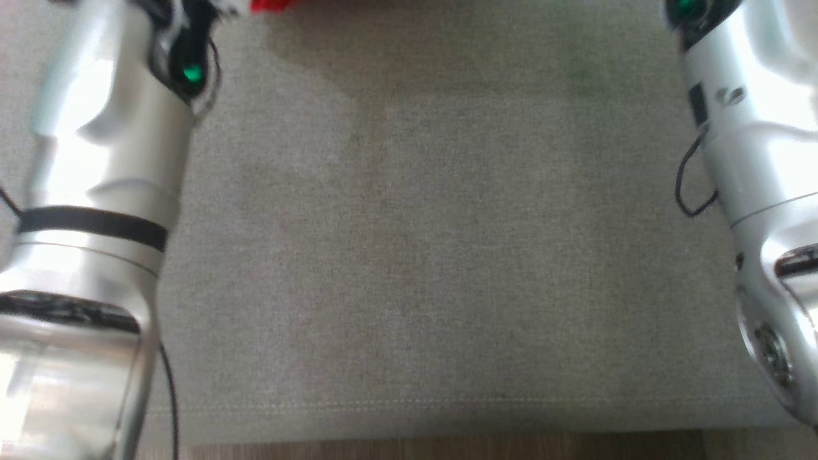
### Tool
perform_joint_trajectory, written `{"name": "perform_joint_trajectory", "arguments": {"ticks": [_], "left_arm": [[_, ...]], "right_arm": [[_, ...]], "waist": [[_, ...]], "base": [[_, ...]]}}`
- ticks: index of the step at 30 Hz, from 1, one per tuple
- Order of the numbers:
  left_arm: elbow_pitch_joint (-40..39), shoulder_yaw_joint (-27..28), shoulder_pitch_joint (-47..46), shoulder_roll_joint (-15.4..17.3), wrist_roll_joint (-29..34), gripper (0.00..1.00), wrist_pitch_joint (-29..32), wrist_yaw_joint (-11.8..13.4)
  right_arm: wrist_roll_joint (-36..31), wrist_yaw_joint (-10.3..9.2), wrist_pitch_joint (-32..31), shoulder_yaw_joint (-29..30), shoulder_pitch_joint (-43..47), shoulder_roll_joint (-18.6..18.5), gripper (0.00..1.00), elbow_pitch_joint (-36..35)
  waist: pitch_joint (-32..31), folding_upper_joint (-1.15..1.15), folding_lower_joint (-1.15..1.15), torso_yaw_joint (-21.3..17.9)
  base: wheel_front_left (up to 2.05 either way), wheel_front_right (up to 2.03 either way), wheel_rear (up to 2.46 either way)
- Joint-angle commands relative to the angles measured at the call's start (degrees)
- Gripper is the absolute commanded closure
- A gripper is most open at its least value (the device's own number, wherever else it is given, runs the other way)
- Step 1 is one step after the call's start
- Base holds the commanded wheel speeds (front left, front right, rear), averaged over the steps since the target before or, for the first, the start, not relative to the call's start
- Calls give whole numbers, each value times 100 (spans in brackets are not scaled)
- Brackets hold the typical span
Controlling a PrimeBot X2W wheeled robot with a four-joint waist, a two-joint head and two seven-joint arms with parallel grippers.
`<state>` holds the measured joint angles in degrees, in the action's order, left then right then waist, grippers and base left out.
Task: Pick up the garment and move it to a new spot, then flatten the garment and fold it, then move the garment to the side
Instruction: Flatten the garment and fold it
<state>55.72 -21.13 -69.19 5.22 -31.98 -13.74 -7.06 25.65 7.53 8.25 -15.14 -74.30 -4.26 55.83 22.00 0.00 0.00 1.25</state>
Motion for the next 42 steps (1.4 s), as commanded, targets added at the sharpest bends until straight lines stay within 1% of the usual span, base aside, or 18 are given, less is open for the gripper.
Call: {"name": "perform_joint_trajectory", "arguments": {"ticks": [1,5,9,13,15,18,21,27,29,30,32,36,40,42], "left_arm": [[-11,103,-136,155,-89,100,-52,-15],[553,33,137,-28,-356,100,-97,-38],[687,-162,652,-143,-670,100,-116,-41],[515,-406,1304,-195,-976,100,-123,-41],[297,-562,1655,-197,-983,100,-124,-42],[-88,-626,2242,-93,-970,100,-124,-42],[-532,-685,2856,68,-889,100,-125,-42],[-1541,-597,4111,313,-655,100,-125,-42],[-1904,-531,4540,399,-581,100,-125,-26],[-1904,-531,4540,399,-581,100,-125,-26],[-2270,-492,4972,490,-523,100,-125,28],[-2985,-489,5737,687,-520,100,-85,228],[-3819,-414,6441,878,-648,100,174,568],[-4275,-359,6782,976,-692,100,290,779]], "right_arm": [[139,-4,25,-116,-39,136,100,-66],[745,-4,124,-485,319,137,100,394],[1146,-4,313,-725,848,137,100,698],[1362,-4,557,-793,1512,137,100,747],[1416,-4,623,-773,1893,137,100,654],[1377,-4,664,-712,2527,116,100,412],[1287,-4,671,-577,3246,11,100,-84],[1018,-4,673,-110,4993,-121,100,-1295],[889,-4,598,70,5562,-119,100,-1753],[889,-4,598,70,5562,-119,100,-1753],[745,-4,363,253,6131,-83,100,-2294],[391,-4,-350,693,7296,34,100,-3570],[78,-4,-1159,1088,8266,119,100,-4921],[71,-4,-1494,1249,8700,132,100,-5497]], "waist": [[86,0,0,-3],[216,0,0,-16],[192,0,0,-16],[45,0,0,-20],[-47,0,0,-36],[-205,0,0,-66],[-387,0,0,-83],[-805,0,0,-47],[-945,0,0,-41],[-945,0,0,-41],[-1070,0,0,-36],[-1298,0,0,6],[-1470,0,0,-19],[-1551,0,0,-26]], "base": [[0,0,0],[0,0,0],[0,0,0],[0,0,0],[0,0,0],[0,0,0],[0,0,0],[0,0,0],[0,0,0],[0,0,0],[0,0,0],[0,0,0],[0,0,0],[0,0,0]]}}
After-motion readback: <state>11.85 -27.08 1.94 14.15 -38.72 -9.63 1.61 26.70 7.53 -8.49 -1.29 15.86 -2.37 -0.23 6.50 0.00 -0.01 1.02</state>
